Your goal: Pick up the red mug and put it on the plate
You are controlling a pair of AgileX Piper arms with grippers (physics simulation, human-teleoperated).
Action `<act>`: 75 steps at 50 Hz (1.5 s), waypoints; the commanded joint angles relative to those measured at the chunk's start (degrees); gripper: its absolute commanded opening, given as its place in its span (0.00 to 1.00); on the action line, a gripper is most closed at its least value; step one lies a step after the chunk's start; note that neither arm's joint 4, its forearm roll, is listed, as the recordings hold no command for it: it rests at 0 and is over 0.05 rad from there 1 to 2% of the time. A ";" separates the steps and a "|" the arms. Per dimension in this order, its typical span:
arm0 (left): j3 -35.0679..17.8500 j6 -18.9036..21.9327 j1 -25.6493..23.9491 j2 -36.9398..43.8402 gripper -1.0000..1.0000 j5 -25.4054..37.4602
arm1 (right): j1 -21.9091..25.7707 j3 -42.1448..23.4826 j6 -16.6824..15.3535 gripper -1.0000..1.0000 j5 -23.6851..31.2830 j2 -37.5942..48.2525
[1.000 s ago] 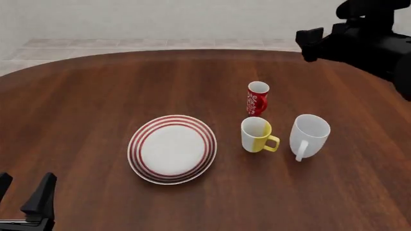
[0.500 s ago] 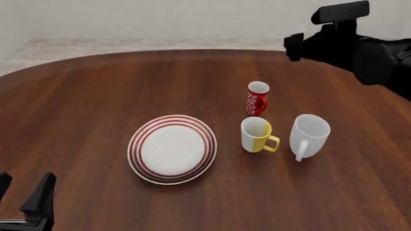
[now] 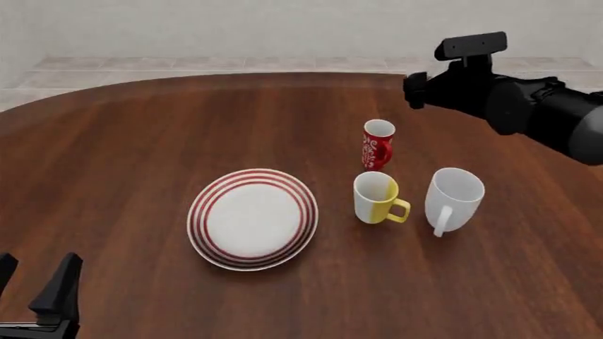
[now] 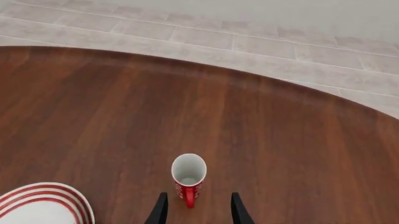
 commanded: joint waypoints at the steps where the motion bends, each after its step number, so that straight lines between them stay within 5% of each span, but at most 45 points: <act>1: 0.10 0.33 -0.06 -0.02 1.00 -0.12 | 0.00 -0.54 -0.68 1.00 -0.40 2.22; 75: 0.15 0.57 0.03 -0.03 1.00 -0.19 | 0.65 -5.85 0.11 1.00 -3.07 15.50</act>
